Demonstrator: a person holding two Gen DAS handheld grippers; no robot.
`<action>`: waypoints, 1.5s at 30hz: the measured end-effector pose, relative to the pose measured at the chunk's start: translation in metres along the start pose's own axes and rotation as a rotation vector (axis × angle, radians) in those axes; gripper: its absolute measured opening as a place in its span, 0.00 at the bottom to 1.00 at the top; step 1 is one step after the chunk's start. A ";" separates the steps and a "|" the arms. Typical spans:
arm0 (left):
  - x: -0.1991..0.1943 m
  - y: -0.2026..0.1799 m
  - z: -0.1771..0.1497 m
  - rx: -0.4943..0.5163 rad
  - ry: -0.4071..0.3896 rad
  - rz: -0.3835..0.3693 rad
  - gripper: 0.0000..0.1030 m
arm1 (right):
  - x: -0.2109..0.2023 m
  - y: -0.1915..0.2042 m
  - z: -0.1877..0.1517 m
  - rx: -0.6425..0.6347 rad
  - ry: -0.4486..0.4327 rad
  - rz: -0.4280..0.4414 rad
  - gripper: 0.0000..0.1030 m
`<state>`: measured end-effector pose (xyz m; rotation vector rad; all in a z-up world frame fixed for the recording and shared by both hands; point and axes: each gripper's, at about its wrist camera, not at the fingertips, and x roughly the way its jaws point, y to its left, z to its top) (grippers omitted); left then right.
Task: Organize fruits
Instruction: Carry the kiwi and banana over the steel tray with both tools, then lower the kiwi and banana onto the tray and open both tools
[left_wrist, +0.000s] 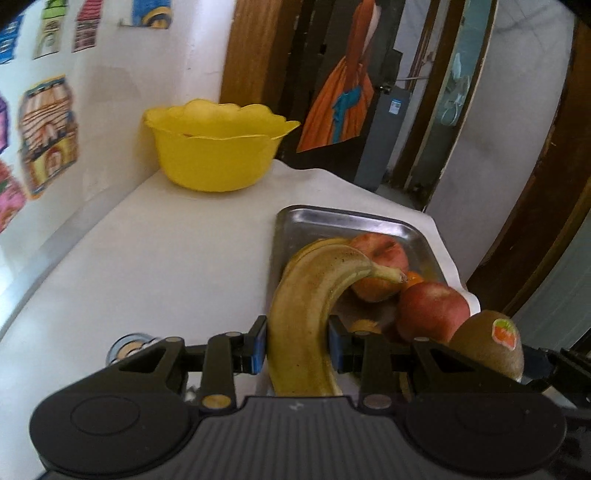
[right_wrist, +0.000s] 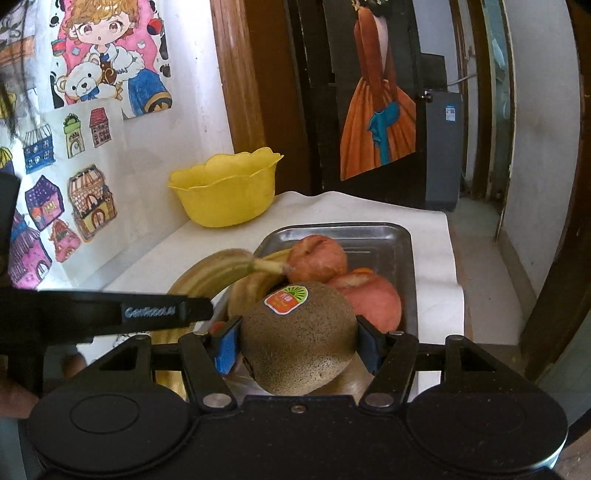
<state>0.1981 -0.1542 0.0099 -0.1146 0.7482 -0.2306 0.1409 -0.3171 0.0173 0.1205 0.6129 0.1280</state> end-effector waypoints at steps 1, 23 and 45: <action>0.003 -0.001 0.001 0.003 -0.003 -0.003 0.35 | 0.002 -0.001 0.000 -0.010 0.001 0.001 0.63; 0.025 0.009 -0.006 -0.012 -0.012 -0.036 0.35 | 0.030 0.002 0.003 -0.097 0.013 0.111 0.63; 0.028 0.010 -0.010 -0.017 0.000 -0.065 0.39 | 0.033 0.000 -0.001 -0.093 0.016 0.080 0.71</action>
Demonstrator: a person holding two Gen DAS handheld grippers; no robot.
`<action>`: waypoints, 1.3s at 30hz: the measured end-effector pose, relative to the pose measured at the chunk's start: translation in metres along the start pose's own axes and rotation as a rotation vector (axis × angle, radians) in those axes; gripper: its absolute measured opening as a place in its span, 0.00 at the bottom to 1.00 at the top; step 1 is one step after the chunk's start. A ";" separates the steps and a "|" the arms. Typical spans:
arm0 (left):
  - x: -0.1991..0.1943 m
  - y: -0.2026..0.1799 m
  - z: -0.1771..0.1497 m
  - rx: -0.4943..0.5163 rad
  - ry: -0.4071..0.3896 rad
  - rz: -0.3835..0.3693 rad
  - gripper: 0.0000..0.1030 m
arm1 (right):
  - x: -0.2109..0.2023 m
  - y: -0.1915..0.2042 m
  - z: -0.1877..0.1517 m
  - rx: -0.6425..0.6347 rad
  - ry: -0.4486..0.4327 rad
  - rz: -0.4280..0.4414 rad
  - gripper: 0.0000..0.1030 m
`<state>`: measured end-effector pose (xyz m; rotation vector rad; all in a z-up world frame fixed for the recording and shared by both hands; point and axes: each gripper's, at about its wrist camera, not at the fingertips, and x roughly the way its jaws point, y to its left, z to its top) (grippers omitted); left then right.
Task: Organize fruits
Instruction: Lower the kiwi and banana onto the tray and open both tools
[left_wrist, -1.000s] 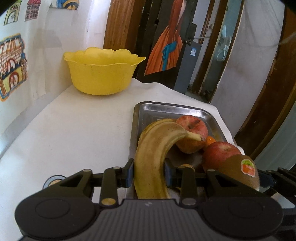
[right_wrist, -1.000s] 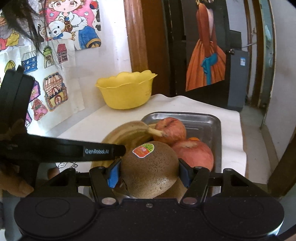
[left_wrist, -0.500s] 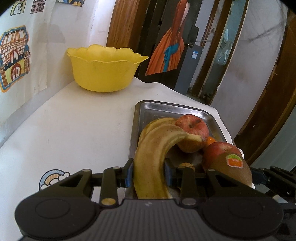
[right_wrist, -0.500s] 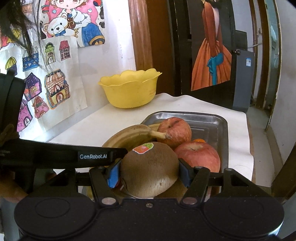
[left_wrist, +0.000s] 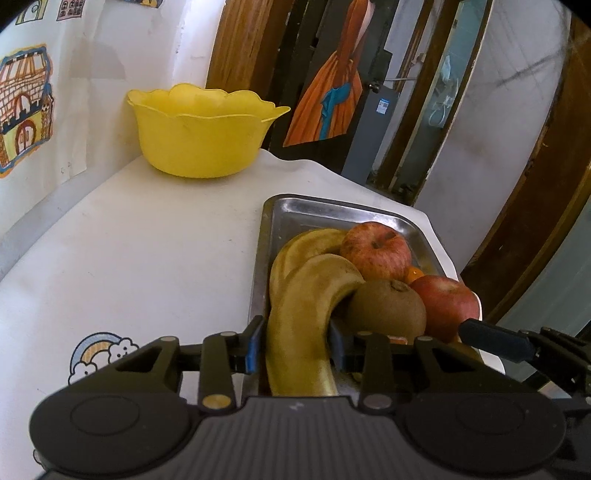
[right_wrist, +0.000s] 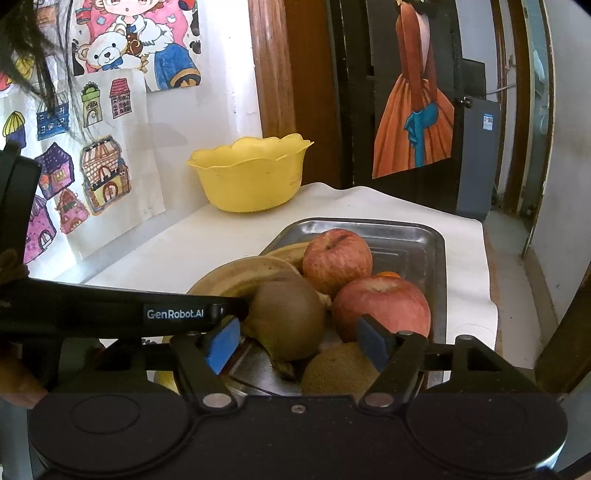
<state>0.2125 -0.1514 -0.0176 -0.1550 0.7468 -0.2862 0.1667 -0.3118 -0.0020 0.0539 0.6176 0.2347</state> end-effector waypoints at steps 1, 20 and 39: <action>0.000 0.000 0.000 -0.001 0.000 0.001 0.41 | 0.000 0.000 0.000 0.000 0.001 -0.005 0.73; -0.013 0.005 0.003 -0.023 -0.052 0.035 0.69 | -0.008 -0.001 0.001 0.029 -0.029 -0.050 0.87; -0.050 0.017 -0.001 -0.057 -0.166 0.107 0.99 | -0.031 0.010 0.001 0.025 -0.055 -0.085 0.99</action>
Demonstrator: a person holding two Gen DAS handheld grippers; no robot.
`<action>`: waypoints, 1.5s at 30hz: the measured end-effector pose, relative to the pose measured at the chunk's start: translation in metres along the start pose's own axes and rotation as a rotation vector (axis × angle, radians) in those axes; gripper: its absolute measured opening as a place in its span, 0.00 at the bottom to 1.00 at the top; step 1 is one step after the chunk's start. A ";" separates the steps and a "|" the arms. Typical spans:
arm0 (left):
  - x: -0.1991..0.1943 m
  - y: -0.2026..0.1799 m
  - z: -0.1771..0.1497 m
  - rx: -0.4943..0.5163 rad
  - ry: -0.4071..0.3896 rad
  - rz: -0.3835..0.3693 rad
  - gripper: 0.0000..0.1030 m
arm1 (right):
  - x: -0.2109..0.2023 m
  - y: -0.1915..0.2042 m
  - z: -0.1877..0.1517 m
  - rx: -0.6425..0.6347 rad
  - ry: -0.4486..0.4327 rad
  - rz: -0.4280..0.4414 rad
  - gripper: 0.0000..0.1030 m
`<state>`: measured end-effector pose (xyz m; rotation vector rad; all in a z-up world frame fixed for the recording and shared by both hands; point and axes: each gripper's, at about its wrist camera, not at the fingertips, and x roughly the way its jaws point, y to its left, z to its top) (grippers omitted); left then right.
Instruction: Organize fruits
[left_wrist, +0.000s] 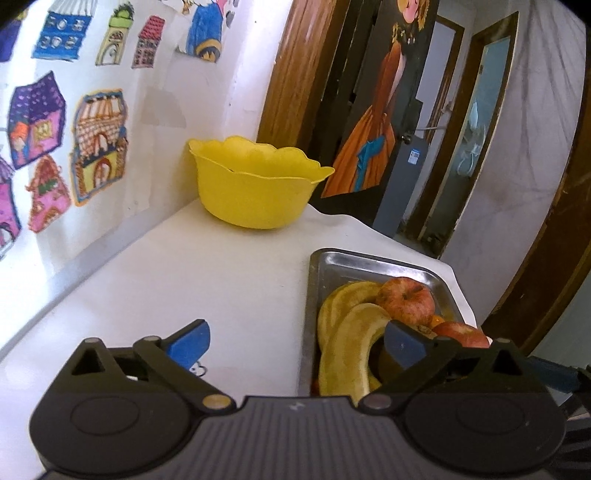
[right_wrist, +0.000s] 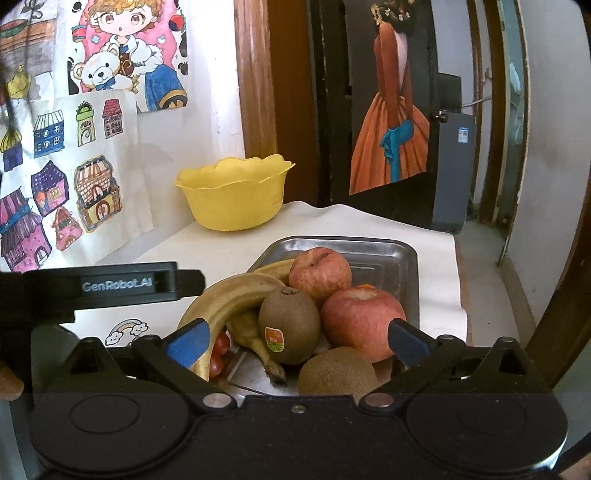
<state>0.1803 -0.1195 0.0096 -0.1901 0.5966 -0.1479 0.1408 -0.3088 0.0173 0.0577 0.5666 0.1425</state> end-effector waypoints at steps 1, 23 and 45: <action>-0.003 0.001 -0.001 0.003 -0.001 0.003 0.99 | -0.002 0.001 0.000 0.004 -0.002 -0.005 0.99; -0.135 0.032 -0.048 0.050 -0.040 0.075 0.99 | -0.137 0.070 -0.036 0.013 -0.116 -0.116 0.99; -0.106 0.071 -0.080 0.043 0.032 0.224 0.99 | -0.091 0.047 -0.041 -0.027 -0.140 0.036 0.99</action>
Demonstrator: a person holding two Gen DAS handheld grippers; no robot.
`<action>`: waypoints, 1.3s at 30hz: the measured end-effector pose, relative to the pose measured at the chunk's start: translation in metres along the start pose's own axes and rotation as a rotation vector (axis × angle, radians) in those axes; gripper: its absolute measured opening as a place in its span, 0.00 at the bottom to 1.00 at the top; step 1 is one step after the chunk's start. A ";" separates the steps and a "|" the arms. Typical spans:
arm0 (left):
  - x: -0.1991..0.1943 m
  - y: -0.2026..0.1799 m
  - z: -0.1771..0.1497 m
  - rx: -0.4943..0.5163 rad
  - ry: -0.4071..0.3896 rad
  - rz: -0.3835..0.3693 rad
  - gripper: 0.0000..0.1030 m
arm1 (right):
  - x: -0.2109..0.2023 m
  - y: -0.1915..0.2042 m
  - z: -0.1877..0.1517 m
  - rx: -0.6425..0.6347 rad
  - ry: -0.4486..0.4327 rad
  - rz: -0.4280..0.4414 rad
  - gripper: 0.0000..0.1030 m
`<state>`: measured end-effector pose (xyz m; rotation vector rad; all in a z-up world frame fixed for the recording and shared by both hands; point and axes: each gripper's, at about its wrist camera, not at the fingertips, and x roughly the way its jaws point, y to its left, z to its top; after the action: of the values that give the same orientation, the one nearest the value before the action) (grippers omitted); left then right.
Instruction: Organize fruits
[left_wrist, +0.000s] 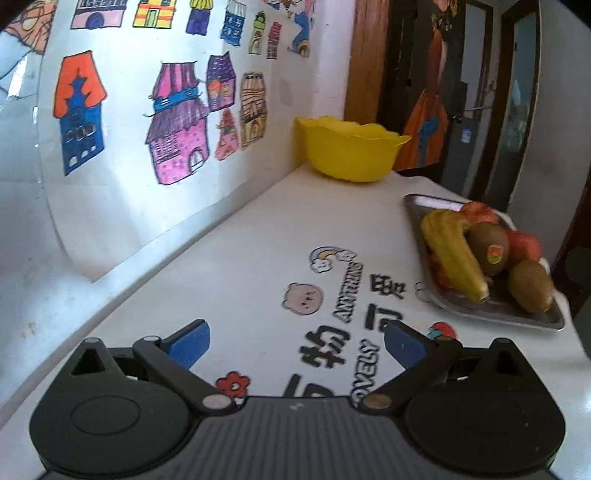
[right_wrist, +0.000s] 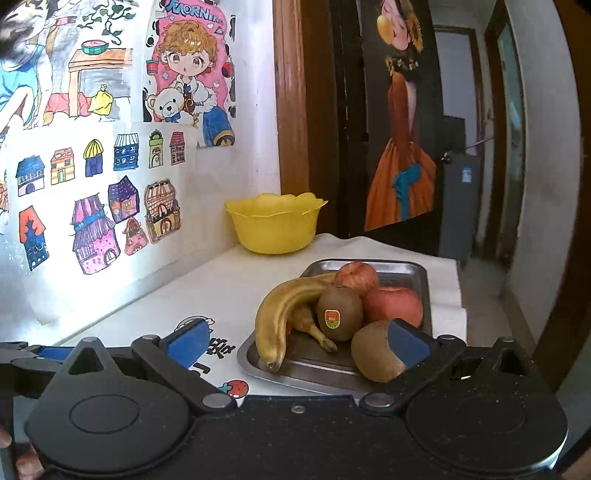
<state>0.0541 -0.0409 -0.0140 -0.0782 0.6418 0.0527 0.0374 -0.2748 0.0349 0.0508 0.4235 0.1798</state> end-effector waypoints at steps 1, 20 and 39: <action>-0.001 0.001 -0.002 0.001 -0.004 0.007 0.99 | 0.003 -0.002 0.000 0.000 0.001 0.008 0.99; -0.068 -0.055 -0.049 -0.019 -0.163 0.169 0.99 | -0.027 -0.020 -0.040 -0.189 0.001 0.192 0.99; -0.167 -0.112 -0.130 -0.132 -0.329 0.248 0.99 | -0.125 -0.068 -0.098 -0.050 -0.030 0.197 0.99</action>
<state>-0.1491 -0.1682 -0.0114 -0.1141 0.3156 0.3404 -0.1037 -0.3635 -0.0099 0.0465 0.3834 0.3833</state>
